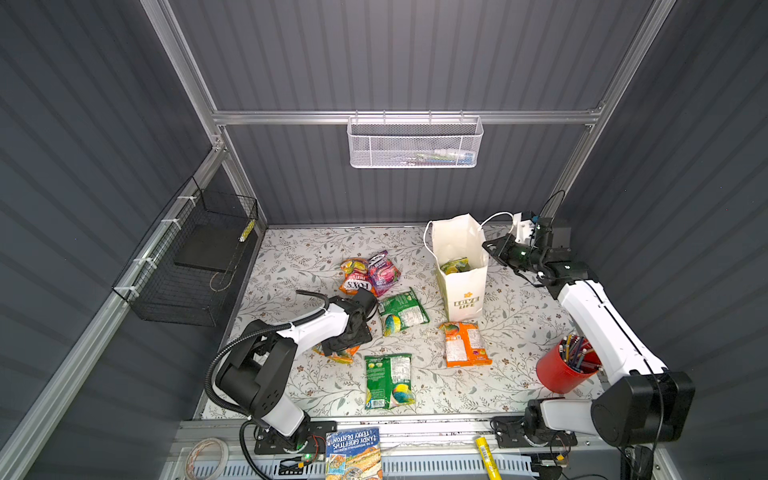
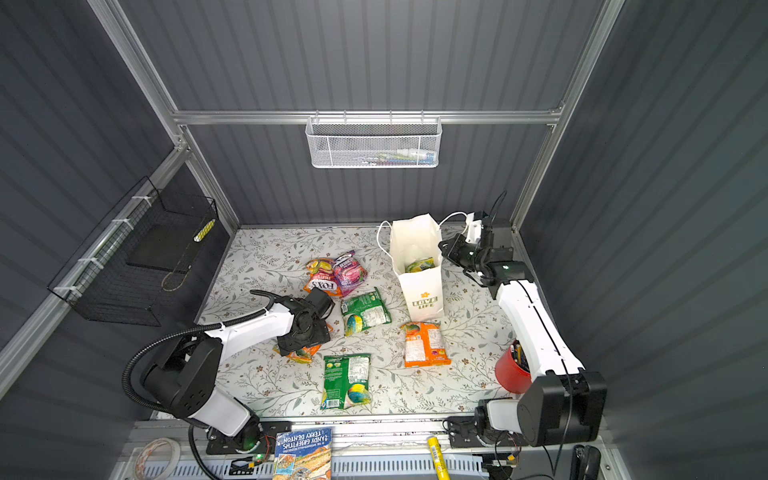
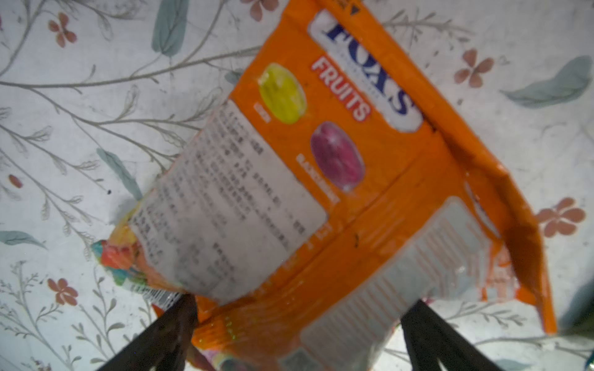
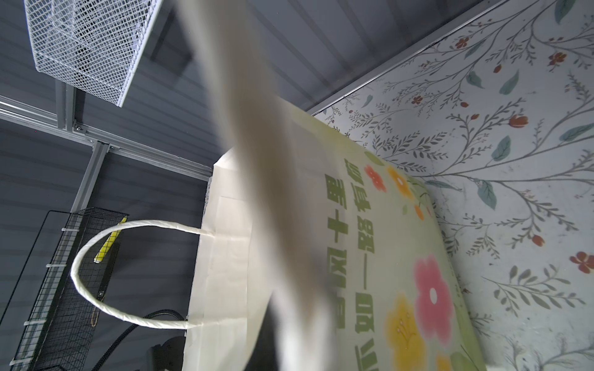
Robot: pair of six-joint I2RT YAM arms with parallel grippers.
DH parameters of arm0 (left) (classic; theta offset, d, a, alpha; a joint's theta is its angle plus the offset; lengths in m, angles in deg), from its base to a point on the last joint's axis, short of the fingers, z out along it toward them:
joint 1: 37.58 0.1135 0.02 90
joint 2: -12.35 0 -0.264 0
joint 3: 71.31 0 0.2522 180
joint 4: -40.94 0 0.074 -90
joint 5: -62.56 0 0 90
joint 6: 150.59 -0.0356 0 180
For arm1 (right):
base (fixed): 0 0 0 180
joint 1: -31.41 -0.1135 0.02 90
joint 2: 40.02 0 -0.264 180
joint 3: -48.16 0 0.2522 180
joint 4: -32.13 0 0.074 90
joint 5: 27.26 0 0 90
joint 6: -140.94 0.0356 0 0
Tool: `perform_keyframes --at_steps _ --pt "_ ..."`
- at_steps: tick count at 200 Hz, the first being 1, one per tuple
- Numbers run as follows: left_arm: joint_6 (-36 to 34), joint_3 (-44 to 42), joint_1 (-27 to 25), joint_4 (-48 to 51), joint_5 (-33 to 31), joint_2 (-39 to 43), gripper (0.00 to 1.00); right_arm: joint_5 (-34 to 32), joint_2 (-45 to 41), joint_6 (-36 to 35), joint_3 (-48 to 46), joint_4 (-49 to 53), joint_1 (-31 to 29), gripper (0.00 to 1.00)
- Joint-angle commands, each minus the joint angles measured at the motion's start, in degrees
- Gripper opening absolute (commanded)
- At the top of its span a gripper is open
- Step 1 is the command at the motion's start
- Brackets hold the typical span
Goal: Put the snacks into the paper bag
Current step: 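Lower the left gripper onto the orange Fox's fruits bag and grasp it, then lift the orange bag and carry it over the paper bag opening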
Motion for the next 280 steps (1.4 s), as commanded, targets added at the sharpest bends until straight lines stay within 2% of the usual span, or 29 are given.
perform_keyframes --at_steps 1,51,84,127,146,167,203,224,280 --pt "-0.08 -1.75 0.60 -2.28 -0.59 -1.77 0.88 0.42 -0.51 -0.03 0.37 -2.94 0.40 0.00" --pt "1.95 -2.71 0.55 -3.99 -1.74 -1.20 0.61 -0.53 0.36 0.61 -0.46 -3.80 1.44 0.00" --pt "2.31 -1.98 0.55 -3.47 -2.01 -0.20 0.34 2.26 1.62 2.92 -1.51 -6.33 1.73 0.00" --pt "2.49 0.76 0.16 -0.69 -1.84 5.30 0.11 3.35 1.91 6.09 -3.45 -9.34 2.03 0.00" --pt "1.60 3.05 -0.19 0.46 -1.47 8.43 0.07 4.19 2.21 8.73 -4.94 -11.89 2.31 0.00" --pt "0.50 5.88 -0.58 1.24 -0.70 10.95 0.03 7.96 3.54 13.09 -6.97 -16.77 3.40 0.00" --pt "-2.54 12.69 -1.98 1.48 1.41 11.31 0.01 13.88 6.20 19.75 -9.39 -23.71 5.82 0.00" --pt "-4.70 19.55 -3.68 2.28 1.79 9.85 0.00 13.20 5.90 18.60 -8.91 -22.17 5.96 0.00" --pt "-10.40 41.87 -12.14 1.43 0.13 3.27 0.00 11.74 3.32 16.57 -8.41 -19.84 6.10 0.00"
